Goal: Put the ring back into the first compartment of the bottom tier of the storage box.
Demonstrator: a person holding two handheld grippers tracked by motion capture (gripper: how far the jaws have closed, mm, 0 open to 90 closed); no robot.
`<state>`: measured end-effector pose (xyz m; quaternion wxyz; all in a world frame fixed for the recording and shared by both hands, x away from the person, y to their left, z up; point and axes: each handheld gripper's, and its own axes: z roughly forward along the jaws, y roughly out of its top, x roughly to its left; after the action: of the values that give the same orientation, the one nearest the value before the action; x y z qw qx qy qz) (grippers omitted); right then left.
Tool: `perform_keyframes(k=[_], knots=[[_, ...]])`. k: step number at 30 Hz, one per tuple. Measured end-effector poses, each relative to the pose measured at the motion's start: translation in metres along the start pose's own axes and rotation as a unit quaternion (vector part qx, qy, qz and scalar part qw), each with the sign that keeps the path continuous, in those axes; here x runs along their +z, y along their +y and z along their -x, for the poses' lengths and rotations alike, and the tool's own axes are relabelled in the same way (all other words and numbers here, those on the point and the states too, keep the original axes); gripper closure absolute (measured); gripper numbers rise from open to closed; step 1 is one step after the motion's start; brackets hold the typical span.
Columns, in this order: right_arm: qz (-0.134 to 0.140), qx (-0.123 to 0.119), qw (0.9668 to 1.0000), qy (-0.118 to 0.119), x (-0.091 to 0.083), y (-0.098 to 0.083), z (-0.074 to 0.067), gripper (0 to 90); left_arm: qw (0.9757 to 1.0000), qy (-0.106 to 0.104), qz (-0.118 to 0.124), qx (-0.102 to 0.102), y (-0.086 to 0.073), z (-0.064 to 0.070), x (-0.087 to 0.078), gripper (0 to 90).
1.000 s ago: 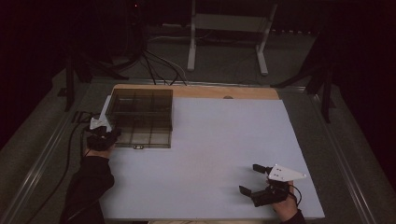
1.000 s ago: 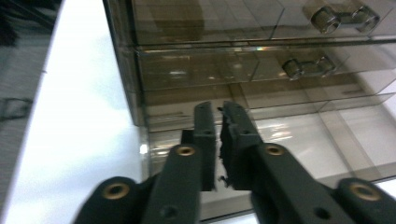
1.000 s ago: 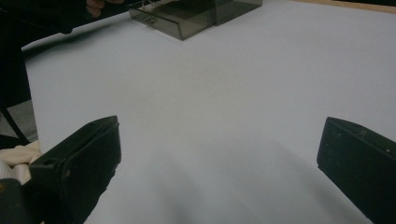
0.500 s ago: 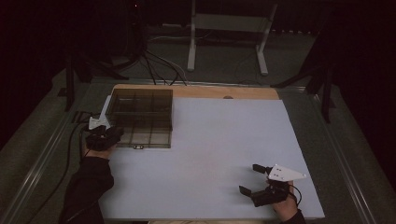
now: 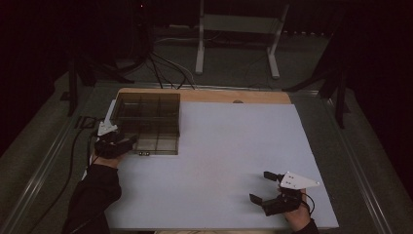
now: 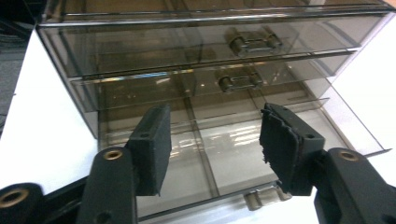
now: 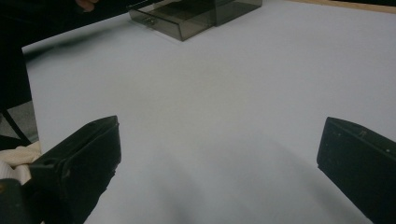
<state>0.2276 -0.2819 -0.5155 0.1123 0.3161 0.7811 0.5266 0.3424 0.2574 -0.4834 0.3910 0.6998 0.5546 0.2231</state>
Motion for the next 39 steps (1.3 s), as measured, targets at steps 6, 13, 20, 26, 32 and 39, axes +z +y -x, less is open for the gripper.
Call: perform_keyframes(k=[6,13,20,26,32,39], knots=[[0.0,0.0,1.0,-0.001,0.0,0.0,0.0,0.0,1.0,-0.008,-0.004,-0.005,0.002,0.003,-0.003,38.0],[0.0,0.001,1.0,-0.001,0.0,0.0,0.0,0.0,0.9995,-0.03,-0.012,0.004,0.005,0.01,-0.004,23.3],[0.0,0.0,1.0,0.0,0.0,0.0,0.001,0.0,0.9977,-0.066,0.001,0.018,0.007,0.017,-0.009,14.8],[0.0,0.0,1.0,-0.001,0.0,0.0,0.001,0.0,0.9941,-0.102,0.014,0.031,0.01,0.021,-0.014,2.0],[0.0,-0.001,1.0,0.0,0.0,0.0,0.001,0.0,0.9892,-0.133,0.023,0.057,0.013,0.03,-0.021,0.6],[0.0,0.0,1.0,0.001,0.0,0.0,0.0,0.0,0.9786,-0.175,0.043,0.099,0.014,0.054,-0.03,0.6]])
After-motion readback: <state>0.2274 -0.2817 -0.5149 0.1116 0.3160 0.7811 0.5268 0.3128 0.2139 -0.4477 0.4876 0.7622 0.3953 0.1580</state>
